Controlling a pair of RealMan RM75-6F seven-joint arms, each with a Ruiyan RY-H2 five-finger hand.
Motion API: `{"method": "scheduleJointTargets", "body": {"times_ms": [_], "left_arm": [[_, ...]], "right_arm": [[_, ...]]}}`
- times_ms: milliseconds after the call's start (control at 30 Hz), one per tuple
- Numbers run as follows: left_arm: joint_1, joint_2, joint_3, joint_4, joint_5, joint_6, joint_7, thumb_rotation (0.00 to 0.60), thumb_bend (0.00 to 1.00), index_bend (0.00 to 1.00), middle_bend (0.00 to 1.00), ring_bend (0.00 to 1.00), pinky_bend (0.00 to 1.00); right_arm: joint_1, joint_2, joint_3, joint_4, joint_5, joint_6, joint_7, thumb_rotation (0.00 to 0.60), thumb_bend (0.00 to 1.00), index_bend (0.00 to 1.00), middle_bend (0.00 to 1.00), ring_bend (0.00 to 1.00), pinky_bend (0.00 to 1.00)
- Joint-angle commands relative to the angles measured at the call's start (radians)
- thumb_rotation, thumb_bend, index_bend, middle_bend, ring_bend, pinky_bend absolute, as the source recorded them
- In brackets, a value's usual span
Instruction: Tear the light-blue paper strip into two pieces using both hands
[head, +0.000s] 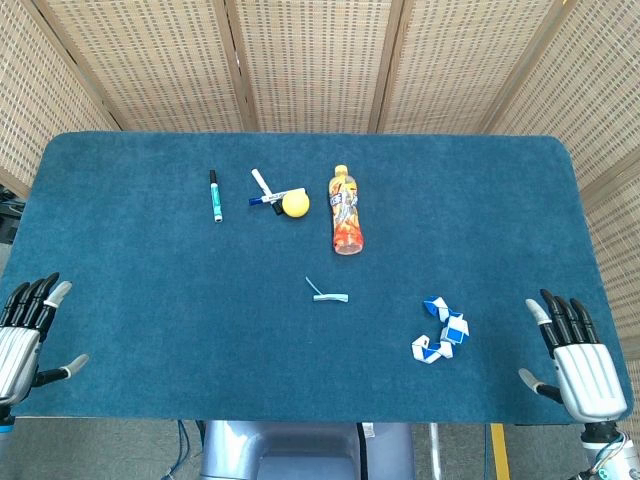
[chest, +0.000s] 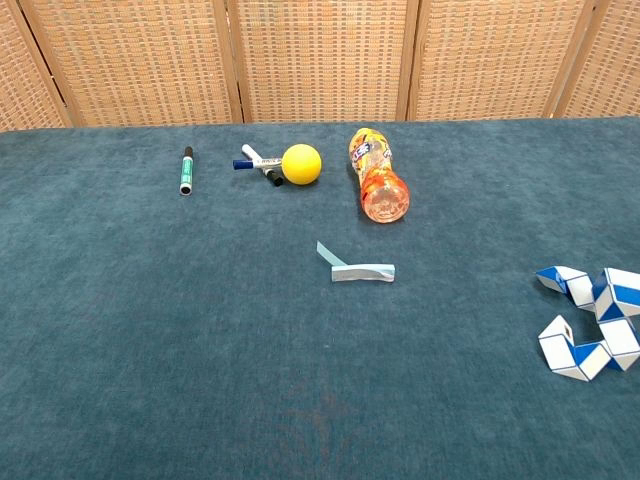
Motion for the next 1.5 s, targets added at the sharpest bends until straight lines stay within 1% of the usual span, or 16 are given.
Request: {"method": "scheduleJointTargets", "body": {"times_ms": [33,233,367,433,500,633,733,867,900,933,1000,1067,1167,1267,1367,1500], "left_arm": [[0.0,-0.003,0.0,0.002,-0.003,-0.002,0.005,0.6,0.0,0.0,0.0,0.0,0.0],[-0.003,-0.003,-0.004,0.001,-0.011,-0.01,0.006,0.6,0.0,0.0,0.0,0.0,0.0],[-0.003,0.003,-0.01,-0.001,-0.019,-0.008,-0.004,0.6,0.0,0.0,0.0,0.0,0.0],[-0.003,0.006,-0.012,-0.001,-0.025,-0.011,-0.013,0.6,0.0,0.0,0.0,0.0,0.0],[-0.003,0.008,-0.012,-0.001,-0.03,-0.014,-0.017,0.6,0.0,0.0,0.0,0.0,0.0],[-0.007,0.011,-0.016,0.001,-0.04,-0.023,-0.025,0.6,0.0,0.0,0.0,0.0,0.0],[-0.011,0.009,-0.021,0.002,-0.055,-0.035,-0.019,0.6,0.0,0.0,0.0,0.0,0.0],[-0.017,0.006,-0.024,0.003,-0.068,-0.051,-0.008,0.6,0.0,0.0,0.0,0.0,0.0],[-0.02,0.004,-0.025,0.003,-0.074,-0.057,-0.005,0.6,0.0,0.0,0.0,0.0,0.0],[-0.021,0.004,-0.026,0.003,-0.076,-0.059,-0.004,0.6,0.0,0.0,0.0,0.0,0.0],[-0.027,0.002,-0.028,0.004,-0.09,-0.077,0.002,0.6,0.0,0.0,0.0,0.0,0.0],[-0.035,0.0,-0.03,0.006,-0.103,-0.097,0.008,0.6,0.0,0.0,0.0,0.0,0.0],[-0.042,-0.003,-0.033,0.01,-0.117,-0.114,0.008,0.6,0.0,0.0,0.0,0.0,0.0],[-0.046,-0.004,-0.035,0.013,-0.123,-0.121,0.006,0.6,0.0,0.0,0.0,0.0,0.0],[-0.047,-0.004,-0.034,0.013,-0.127,-0.126,0.004,0.6,0.0,0.0,0.0,0.0,0.0],[-0.046,-0.002,-0.034,0.012,-0.128,-0.123,-0.001,0.6,0.0,0.0,0.0,0.0,0.0]], "right_arm": [[0.0,-0.001,-0.001,0.0,0.002,-0.003,-0.003,0.6,0.0,0.0,0.0,0.0,0.0],[0.015,-0.004,-0.001,-0.003,0.013,-0.039,-0.013,0.6,0.0,0.0,0.0,0.0,0.0],[0.048,0.005,0.002,-0.03,0.005,-0.087,-0.014,0.6,0.0,0.01,0.0,0.0,0.0],[0.096,0.028,0.022,-0.085,0.01,-0.148,-0.012,0.6,0.0,0.04,0.0,0.0,0.0],[0.144,0.043,0.046,-0.134,0.029,-0.211,-0.013,0.6,0.0,0.11,0.0,0.0,0.0],[0.263,0.048,0.11,-0.227,0.119,-0.378,-0.051,0.6,0.0,0.23,0.0,0.0,0.0],[0.358,0.003,0.166,-0.274,0.21,-0.483,-0.137,0.6,0.0,0.28,0.0,0.0,0.0],[0.432,-0.061,0.202,-0.293,0.328,-0.549,-0.253,0.6,0.0,0.31,0.0,0.0,0.0],[0.458,-0.085,0.212,-0.293,0.376,-0.571,-0.291,0.6,0.0,0.32,0.0,0.0,0.0],[0.468,-0.095,0.215,-0.291,0.395,-0.58,-0.303,0.6,0.0,0.33,0.0,0.0,0.0],[0.526,-0.156,0.231,-0.267,0.519,-0.612,-0.392,0.6,0.01,0.34,0.0,0.0,0.0],[0.573,-0.215,0.238,-0.242,0.627,-0.6,-0.483,0.6,0.04,0.34,0.0,0.0,0.0],[0.622,-0.296,0.243,-0.198,0.733,-0.563,-0.564,0.6,0.08,0.35,0.0,0.0,0.0],[0.653,-0.375,0.244,-0.137,0.785,-0.51,-0.612,0.6,0.13,0.36,0.0,0.0,0.0],[0.682,-0.463,0.249,-0.043,0.84,-0.478,-0.631,0.6,0.18,0.37,0.0,0.0,0.0],[0.706,-0.534,0.243,0.042,0.836,-0.456,-0.629,0.6,0.25,0.41,0.0,0.0,0.0]]}}
